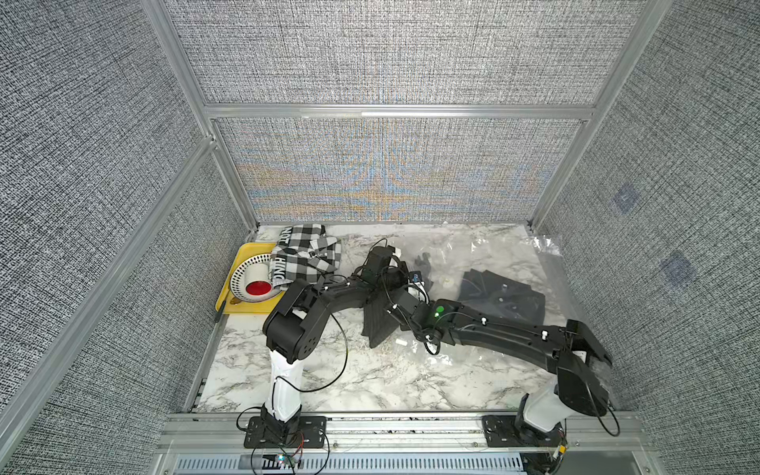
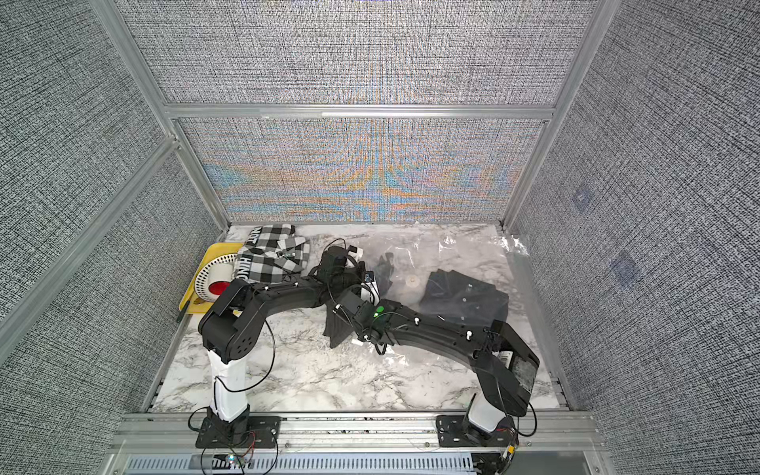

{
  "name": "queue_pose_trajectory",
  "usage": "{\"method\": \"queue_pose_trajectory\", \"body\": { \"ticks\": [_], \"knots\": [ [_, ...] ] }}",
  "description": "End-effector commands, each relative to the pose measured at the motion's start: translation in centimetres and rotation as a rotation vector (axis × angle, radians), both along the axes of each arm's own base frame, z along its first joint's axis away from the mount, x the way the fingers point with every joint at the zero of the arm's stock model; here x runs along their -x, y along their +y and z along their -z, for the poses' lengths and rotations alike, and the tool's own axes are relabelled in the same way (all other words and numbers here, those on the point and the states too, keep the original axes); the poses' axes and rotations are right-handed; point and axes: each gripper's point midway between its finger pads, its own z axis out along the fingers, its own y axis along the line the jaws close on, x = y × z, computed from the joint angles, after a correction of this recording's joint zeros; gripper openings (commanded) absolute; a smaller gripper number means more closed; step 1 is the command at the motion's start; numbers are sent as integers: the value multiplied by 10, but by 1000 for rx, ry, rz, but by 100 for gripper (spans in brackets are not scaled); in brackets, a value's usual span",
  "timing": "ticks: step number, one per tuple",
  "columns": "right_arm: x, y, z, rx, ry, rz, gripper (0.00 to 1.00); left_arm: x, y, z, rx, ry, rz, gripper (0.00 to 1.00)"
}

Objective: Place the folded shirt into the vacuum bag
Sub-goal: Place the shirt in the vacuum bag.

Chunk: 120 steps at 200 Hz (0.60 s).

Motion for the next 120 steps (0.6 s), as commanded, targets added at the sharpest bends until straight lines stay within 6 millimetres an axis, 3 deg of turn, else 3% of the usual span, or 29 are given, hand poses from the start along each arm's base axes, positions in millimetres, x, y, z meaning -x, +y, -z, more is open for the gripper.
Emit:
{"method": "queue_pose_trajectory", "body": {
  "ticks": [1,27,50,84,120],
  "knots": [
    [-12,5,-16,32,-67,-62,0,10,-10,-28,123,-2,63,0],
    [-14,8,-22,51,-84,-127,0,16,-18,-39,151,-8,110,0],
    [-15,13,-27,66,-95,-178,0,20,-29,-31,120,7,151,0],
    [-14,27,-25,55,-80,-233,0,22,-40,11,14,61,170,0],
    [-2,38,-11,48,-49,-260,0,20,-34,66,-113,116,139,0]
  ]
}}
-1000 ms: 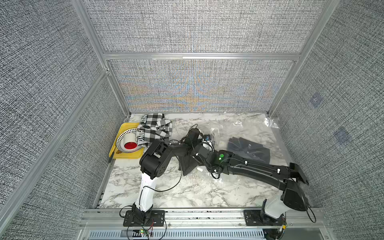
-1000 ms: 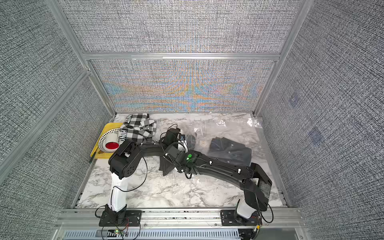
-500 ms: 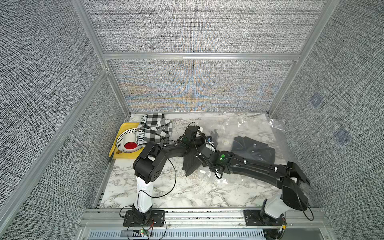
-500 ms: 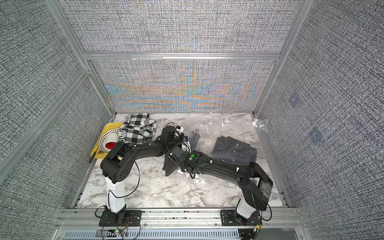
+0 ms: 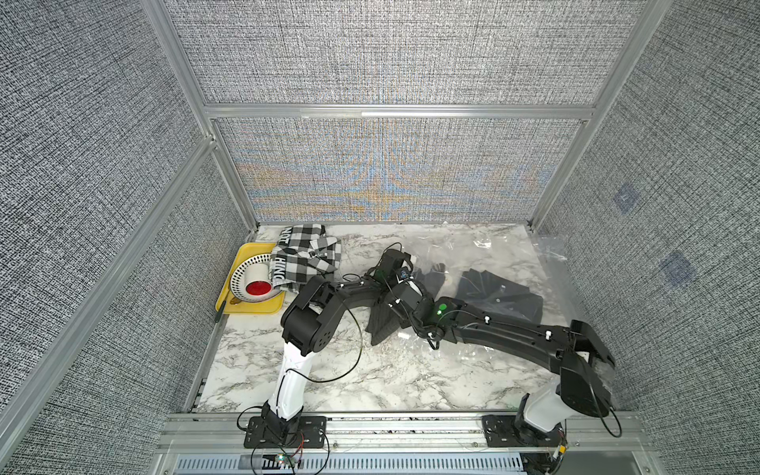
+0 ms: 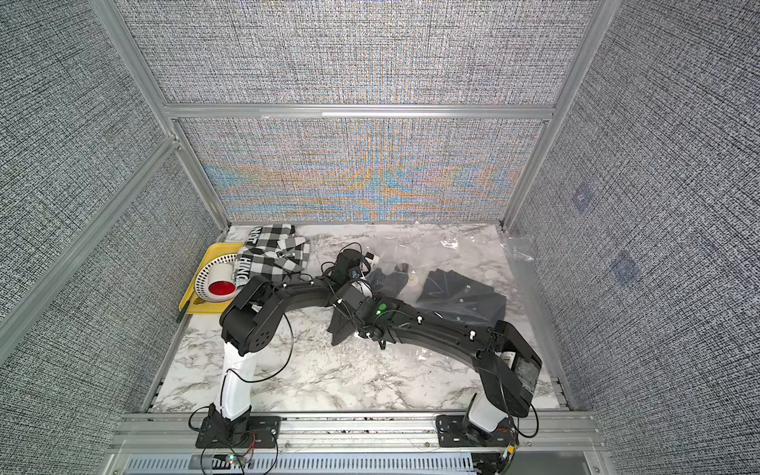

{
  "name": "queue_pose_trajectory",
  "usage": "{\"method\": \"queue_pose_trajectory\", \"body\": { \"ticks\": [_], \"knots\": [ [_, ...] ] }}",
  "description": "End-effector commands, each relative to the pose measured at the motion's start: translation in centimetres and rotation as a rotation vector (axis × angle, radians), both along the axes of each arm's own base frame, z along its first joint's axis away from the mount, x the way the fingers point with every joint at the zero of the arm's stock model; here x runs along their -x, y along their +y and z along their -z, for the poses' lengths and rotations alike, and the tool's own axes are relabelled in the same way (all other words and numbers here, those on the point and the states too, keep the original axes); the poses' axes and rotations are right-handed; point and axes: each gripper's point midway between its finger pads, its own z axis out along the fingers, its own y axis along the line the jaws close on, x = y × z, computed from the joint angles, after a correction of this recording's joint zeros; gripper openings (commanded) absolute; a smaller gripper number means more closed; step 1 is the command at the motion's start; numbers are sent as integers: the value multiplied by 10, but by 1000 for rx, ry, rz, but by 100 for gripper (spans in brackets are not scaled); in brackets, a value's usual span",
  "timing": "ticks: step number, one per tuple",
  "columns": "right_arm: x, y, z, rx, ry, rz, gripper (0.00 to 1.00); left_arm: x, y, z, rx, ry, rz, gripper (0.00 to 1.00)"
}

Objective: Place the folded shirt into the vacuum bag
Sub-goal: Place the shirt in the vacuum bag.

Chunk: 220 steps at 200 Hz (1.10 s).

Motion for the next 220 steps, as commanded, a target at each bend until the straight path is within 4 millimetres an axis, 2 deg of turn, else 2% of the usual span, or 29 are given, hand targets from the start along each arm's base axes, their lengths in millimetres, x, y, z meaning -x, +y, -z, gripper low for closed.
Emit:
{"method": "queue_pose_trajectory", "body": {
  "ticks": [1,22,47,76,84,101,118,137,171,196,211,220],
  "knots": [
    [5,18,0,-51,2,-43,0,1,7,32,-101,8,-5,0],
    [8,11,6,-43,25,12,0,3,19,51,-157,0,-35,0],
    [7,-9,-8,-36,-1,127,0,10,30,64,-183,-19,-37,0],
    [3,-22,-24,-37,-24,204,0,18,39,72,-190,-26,-43,0],
    [1,-25,-28,-41,-24,219,7,19,41,72,-190,-34,-47,0],
    [-2,-22,-37,-54,-27,214,33,21,43,71,-182,-46,-54,0],
    [-6,-19,-42,-60,-36,208,49,22,44,67,-166,-52,-59,0],
    [-14,-16,-42,-47,-20,202,54,22,45,62,-137,-58,-69,0],
    [-25,-5,-36,4,12,178,55,21,46,52,-87,-55,-80,0],
    [-34,-16,-32,78,15,233,53,21,49,54,-92,-53,-86,0],
    [-41,-21,-38,117,-1,256,49,22,50,55,-96,-50,-88,0],
    [-45,-24,-43,148,-12,270,41,22,51,57,-97,-49,-91,0]
  ]
}}
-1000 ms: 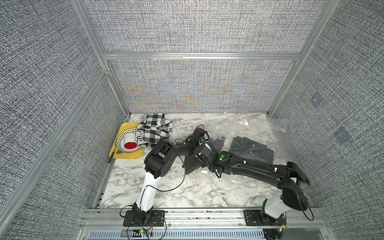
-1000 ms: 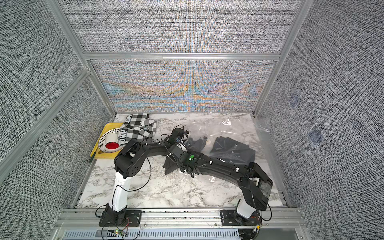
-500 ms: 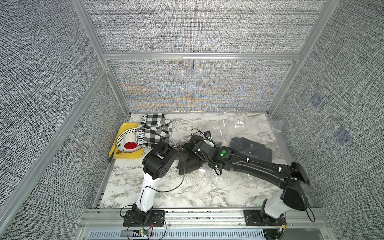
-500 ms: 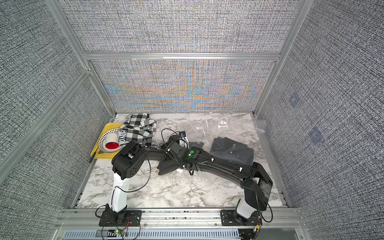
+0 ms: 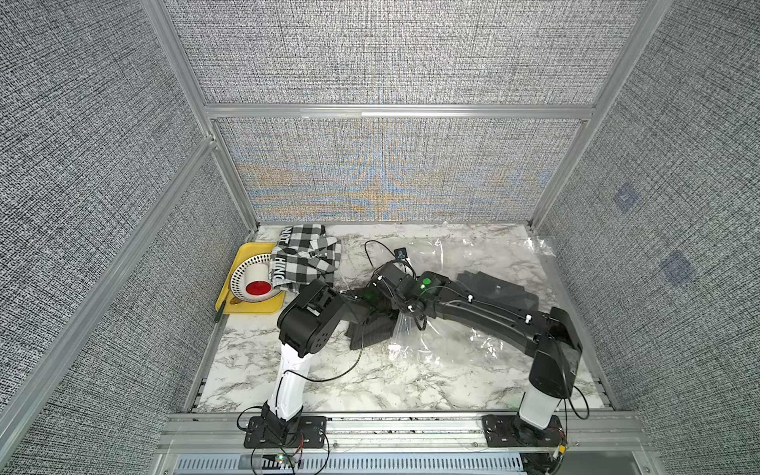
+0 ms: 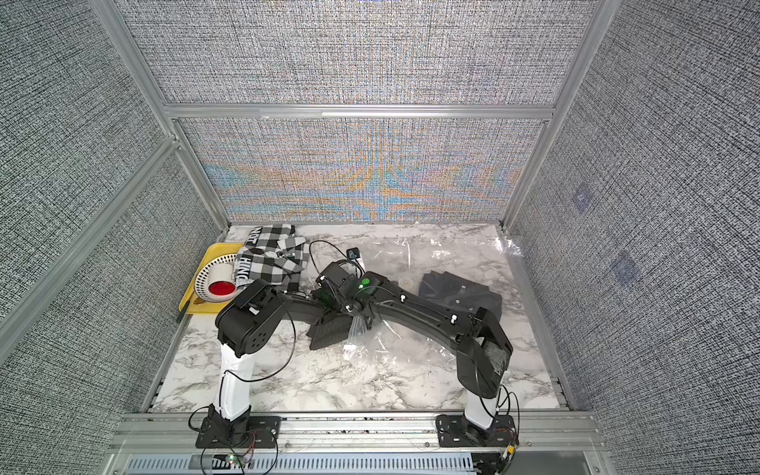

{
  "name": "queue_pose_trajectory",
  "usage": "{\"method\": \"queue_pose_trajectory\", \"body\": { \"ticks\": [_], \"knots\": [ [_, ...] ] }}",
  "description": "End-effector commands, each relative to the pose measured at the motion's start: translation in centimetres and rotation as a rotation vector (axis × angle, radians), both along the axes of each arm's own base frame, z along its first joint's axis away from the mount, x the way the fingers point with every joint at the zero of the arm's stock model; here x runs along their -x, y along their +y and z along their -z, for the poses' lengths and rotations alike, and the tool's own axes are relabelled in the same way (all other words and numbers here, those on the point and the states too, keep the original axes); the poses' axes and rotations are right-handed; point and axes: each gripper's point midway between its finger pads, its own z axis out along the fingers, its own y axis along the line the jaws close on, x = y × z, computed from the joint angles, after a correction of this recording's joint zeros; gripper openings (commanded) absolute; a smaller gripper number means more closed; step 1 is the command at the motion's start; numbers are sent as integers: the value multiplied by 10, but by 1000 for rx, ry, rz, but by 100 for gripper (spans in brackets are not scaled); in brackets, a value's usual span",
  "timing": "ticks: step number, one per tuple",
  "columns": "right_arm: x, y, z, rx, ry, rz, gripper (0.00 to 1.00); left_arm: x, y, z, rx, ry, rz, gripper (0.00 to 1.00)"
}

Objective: Place the folded shirt into the vacuum bag
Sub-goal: Place the shirt in the vacuum bag.

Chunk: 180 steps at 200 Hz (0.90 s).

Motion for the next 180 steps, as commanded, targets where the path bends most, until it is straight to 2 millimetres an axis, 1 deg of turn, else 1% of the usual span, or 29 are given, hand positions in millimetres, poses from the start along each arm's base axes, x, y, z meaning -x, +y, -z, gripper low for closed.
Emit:
{"method": "queue_pose_trajectory", "body": {
  "ticks": [1,12,20,33,48,62,81,85,87,91,111,121,134,147,166,180],
  "knots": [
    [-6,-19,-9,115,-17,50,39,-1,3,1,-5,5,-15,0],
    [-12,-20,-16,146,-33,58,29,-1,3,2,-4,6,-17,0],
    [-17,-19,-18,162,-34,52,21,-1,3,3,0,8,-20,0],
    [-21,-12,-20,172,-30,36,0,-3,2,-1,18,7,-21,0],
    [-22,-2,-25,163,-20,8,0,-7,-1,-13,62,4,-17,0],
    [-19,8,-30,135,-22,-29,0,-11,-3,-37,137,-10,-13,0],
    [-15,13,-36,89,-24,-54,0,-13,0,-83,217,-65,1,0],
    [-15,13,-37,83,-26,-54,0,-13,1,-87,221,-67,2,0],
    [-15,13,-38,80,-28,-53,0,-13,1,-99,234,-86,5,0],
    [-14,12,-39,76,-30,-53,0,-12,2,-109,245,-102,8,0],
    [-12,7,-46,56,-45,-42,0,-6,5,-150,299,-160,40,0],
    [-11,5,-48,45,-48,-39,0,-4,4,-166,315,-181,62,0],
    [-11,6,-52,27,-53,-40,0,-3,3,-183,328,-207,78,0],
    [-11,8,-55,9,-56,-43,0,-5,2,-194,322,-236,85,0],
    [-10,15,-60,-30,-60,-58,0,-11,-3,-204,337,-265,93,0],
    [-8,20,-65,-49,-74,-70,0,-19,-8,-205,377,-263,78,0]
  ]
}}
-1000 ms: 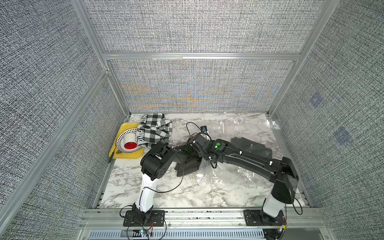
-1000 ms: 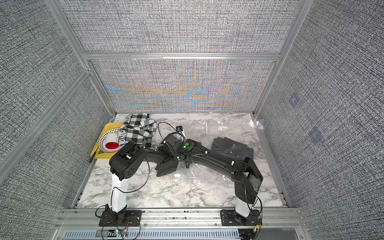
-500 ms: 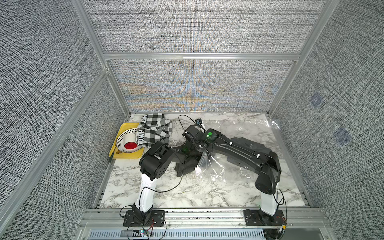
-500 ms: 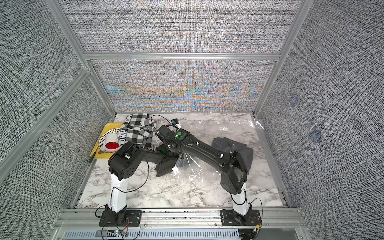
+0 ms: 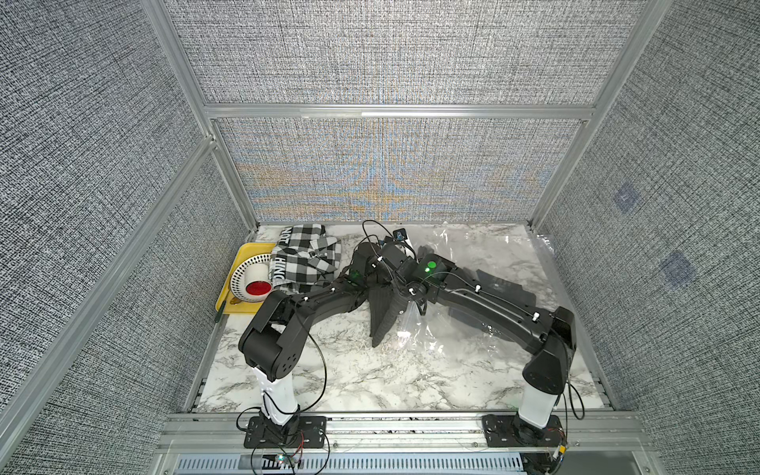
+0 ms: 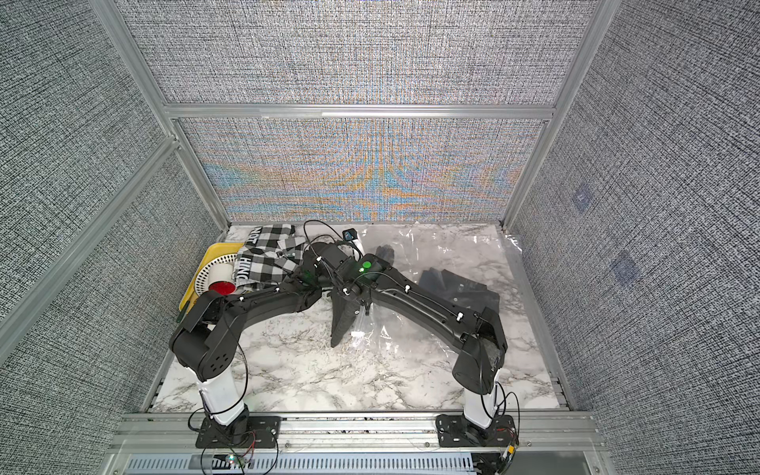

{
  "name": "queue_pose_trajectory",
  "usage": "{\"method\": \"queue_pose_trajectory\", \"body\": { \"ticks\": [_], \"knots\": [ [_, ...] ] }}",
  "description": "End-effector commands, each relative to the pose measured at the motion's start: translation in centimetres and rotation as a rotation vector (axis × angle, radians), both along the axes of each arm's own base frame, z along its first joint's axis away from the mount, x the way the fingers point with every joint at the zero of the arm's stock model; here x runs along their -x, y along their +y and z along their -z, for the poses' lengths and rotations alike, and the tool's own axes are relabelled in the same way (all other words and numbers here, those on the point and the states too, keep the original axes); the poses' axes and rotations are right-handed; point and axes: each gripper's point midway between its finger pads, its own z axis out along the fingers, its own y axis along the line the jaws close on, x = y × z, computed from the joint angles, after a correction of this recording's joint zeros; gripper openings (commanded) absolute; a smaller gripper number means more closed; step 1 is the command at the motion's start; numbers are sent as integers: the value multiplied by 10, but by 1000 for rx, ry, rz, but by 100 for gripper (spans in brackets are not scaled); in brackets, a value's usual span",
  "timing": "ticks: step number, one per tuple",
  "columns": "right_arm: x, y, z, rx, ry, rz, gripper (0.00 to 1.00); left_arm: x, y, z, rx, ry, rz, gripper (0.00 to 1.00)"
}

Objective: Place the folded shirt into the vacuum bag
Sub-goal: Place the shirt in the vacuum bag.

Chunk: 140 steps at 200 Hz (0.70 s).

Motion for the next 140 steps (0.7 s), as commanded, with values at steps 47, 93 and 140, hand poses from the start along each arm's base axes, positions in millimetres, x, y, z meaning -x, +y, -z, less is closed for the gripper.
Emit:
{"method": "queue_pose_trajectory", "body": {
  "ticks": [47,93,140],
  "knots": [
    [12,47,-22,-126,-59,-115,0,-23,-30,-10,321,15,-19,0],
    [-4,43,-21,-114,-70,-50,0,-4,-49,32,252,10,-66,0],
    [-20,53,-24,-148,-58,-61,0,20,-55,84,16,-110,-79,0]
  ]
}}
